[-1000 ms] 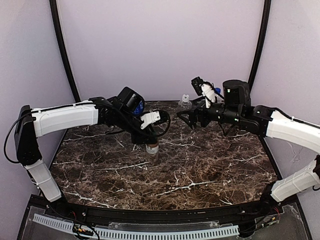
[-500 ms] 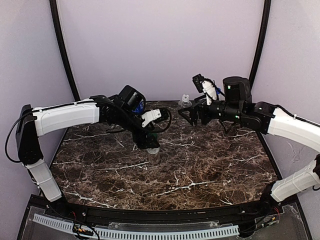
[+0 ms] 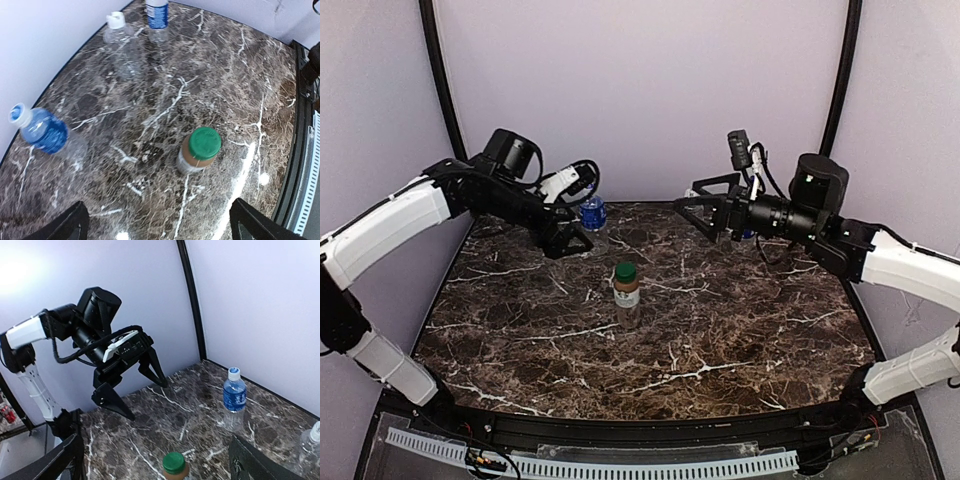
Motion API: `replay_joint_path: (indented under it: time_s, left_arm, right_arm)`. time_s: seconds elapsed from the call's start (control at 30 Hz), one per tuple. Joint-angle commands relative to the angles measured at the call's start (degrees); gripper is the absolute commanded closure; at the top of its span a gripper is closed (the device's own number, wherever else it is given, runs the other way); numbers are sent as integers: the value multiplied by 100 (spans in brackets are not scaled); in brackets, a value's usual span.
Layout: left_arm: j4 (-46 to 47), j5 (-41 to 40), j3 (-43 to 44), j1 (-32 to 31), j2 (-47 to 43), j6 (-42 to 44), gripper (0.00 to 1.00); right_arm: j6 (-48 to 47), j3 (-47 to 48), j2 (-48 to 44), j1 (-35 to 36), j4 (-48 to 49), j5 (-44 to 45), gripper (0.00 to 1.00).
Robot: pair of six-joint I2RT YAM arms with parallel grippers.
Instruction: Unscrew the bottle caps
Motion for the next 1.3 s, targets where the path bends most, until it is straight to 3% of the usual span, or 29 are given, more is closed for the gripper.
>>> replay_joint_path:
  time_s: [0.0,0.07,0.17,0.3,0.43,0.53,0.67,0.8,1.1,1.27]
  left_arm:
    - [-522,25,-538,436,-1021,-314,1]
    - [-719,-57,-831,646,-1330,-345,1]
    - [-688,-246,-1399,871,-2044,-217,1]
    - [-232,-566,-2417,904,-3067,-278,1]
    - [1629,-383,-4150,905,-4656,-886,2]
    - [2754,-634,-5410,904,-5519,-1392,5]
    - [3682,-1251,-6089,905,-5318,-1880,6]
    - [4702,-1534,-6760,905,-5322,-2461,8]
    - [5047,-1592,-7458,967,-5716,-2441,9]
    - [5069,-1480,-7538,1035,-5775,-2451,9]
  right_arm:
    - [742,-338,168,-125,2156,-1066,1]
    - [812,182,539,-118,1497,-1086,1]
    - [626,1329,1260,58,-376,-556,2]
    - [240,3072,2351,669,-3024,1758,4]
    - [112,4672,3680,1318,-5218,3531,3]
    - [206,5416,4247,1681,-6082,4007,2]
    - [569,5846,4621,1773,-6739,4066,2]
    - [790,5791,4685,1778,-6766,3795,5]
    - [804,5917,4905,1764,-6769,3474,29]
    - [732,6063,5049,1754,-6703,3191,30]
